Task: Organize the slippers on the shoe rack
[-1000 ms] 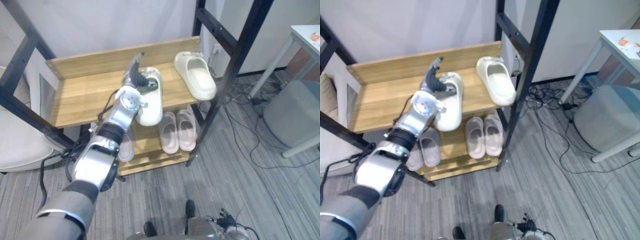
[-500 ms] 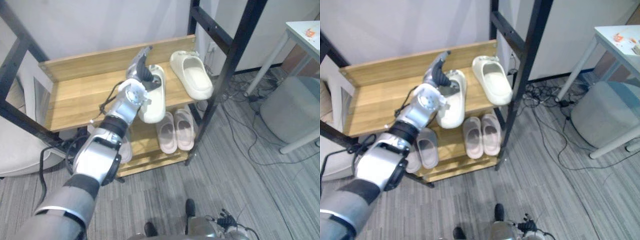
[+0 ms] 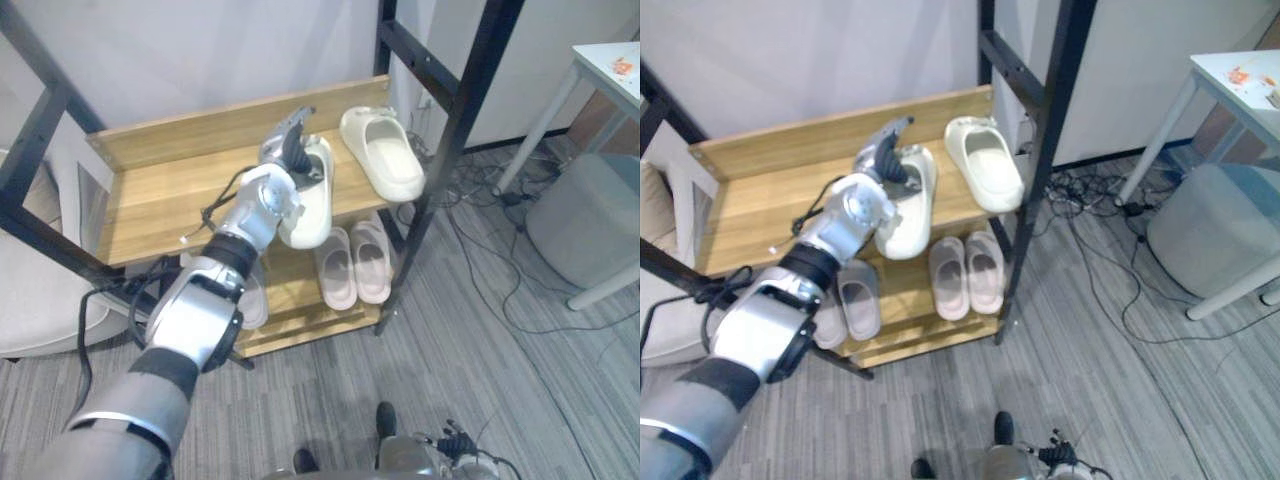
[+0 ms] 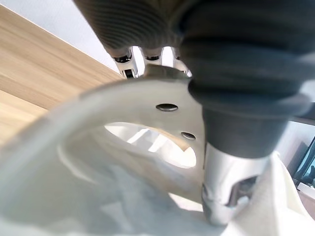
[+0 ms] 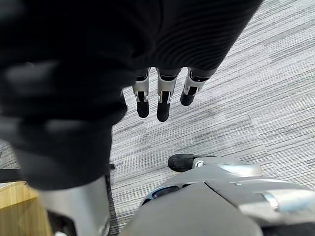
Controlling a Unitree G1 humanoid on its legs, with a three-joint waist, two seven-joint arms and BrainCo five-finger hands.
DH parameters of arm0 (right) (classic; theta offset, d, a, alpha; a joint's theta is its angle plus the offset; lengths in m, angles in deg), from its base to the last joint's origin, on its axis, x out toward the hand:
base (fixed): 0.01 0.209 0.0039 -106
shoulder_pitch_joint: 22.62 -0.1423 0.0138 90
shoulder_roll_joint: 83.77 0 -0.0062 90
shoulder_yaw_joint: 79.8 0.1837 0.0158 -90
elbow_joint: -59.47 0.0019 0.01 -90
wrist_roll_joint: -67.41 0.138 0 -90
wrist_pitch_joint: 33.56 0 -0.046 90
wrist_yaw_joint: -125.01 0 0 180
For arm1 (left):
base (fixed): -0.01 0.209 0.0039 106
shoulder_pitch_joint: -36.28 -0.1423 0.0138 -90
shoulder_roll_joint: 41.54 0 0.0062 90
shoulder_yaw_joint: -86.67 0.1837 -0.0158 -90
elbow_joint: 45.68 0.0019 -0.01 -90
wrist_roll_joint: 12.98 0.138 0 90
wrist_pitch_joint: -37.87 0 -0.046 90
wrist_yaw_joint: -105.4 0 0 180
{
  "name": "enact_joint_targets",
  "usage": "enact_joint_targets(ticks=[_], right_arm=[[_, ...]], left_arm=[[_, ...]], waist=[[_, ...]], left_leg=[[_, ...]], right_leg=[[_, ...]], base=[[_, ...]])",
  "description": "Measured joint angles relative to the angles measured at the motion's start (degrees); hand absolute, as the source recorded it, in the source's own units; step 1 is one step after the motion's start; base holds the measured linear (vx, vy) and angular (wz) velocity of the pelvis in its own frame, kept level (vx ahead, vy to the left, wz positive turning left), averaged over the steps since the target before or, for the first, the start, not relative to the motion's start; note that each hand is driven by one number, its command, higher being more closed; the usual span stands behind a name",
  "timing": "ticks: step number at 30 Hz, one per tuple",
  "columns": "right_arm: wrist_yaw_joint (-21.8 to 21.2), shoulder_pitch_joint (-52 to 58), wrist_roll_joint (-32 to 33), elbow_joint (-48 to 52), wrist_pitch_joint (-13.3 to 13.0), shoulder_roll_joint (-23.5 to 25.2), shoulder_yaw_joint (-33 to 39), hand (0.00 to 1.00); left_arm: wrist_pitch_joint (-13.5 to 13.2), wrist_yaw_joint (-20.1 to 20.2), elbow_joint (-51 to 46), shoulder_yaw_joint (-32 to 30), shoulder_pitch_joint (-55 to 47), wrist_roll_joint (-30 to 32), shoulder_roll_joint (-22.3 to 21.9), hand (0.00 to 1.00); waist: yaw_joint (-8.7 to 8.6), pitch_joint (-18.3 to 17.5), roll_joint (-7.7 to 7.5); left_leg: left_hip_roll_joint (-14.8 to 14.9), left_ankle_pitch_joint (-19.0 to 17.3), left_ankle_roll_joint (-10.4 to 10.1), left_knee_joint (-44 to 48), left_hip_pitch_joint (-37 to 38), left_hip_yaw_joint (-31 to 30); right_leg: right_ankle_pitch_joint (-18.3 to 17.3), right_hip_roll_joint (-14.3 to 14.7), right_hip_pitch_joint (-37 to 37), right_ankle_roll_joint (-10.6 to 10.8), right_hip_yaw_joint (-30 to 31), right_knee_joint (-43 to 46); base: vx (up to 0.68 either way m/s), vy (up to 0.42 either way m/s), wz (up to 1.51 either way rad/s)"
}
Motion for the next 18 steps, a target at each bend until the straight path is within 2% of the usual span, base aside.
enact_joint_targets(ticks=[7, 14, 18], right_arm=[[-0.03, -0.03, 0.00, -0.01, 0.12, -0.43, -1.08, 0.00], [-0.23, -0.23, -0.01, -0.08, 0.25, -1.06, -2.40, 0.00], [-0.24, -0.33, 0.00, -0.10, 0.63, -1.07, -2.58, 0.00]], left_arm=[[-0.07, -0.07, -2.90, -0.11, -0.09, -0.77, 1.97, 0.00], [-0.71, -0.19, -6.76, -0.34, -2.53, -2.93, 2.16, 0.00], [-0.75, -0.41, -9.21, -2.98, -6.06, -4.99, 2.71, 0.00]], waist=[[0.33, 0.00, 0.00], [0.57, 0.00, -0.01], [0.67, 0.00, -0.01]], left_leg=[[0.03, 0.20, -0.03, 0.05, 0.01, -0.95], [0.11, 0.48, -0.09, 0.05, 0.22, -2.46], [0.13, 0.69, -0.12, 0.02, 0.17, -3.07]], right_leg=[[-0.04, -0.06, 0.47, -0.05, -0.89, 0.00], [-0.31, -0.14, 1.46, -0.28, -2.29, 0.00], [-0.35, -0.15, 1.69, -0.30, -2.84, 0.01]], base=[[-0.01, -0.011, 0.06], [-0.01, -0.011, 0.11], [-0.01, -0.010, 0.06]])
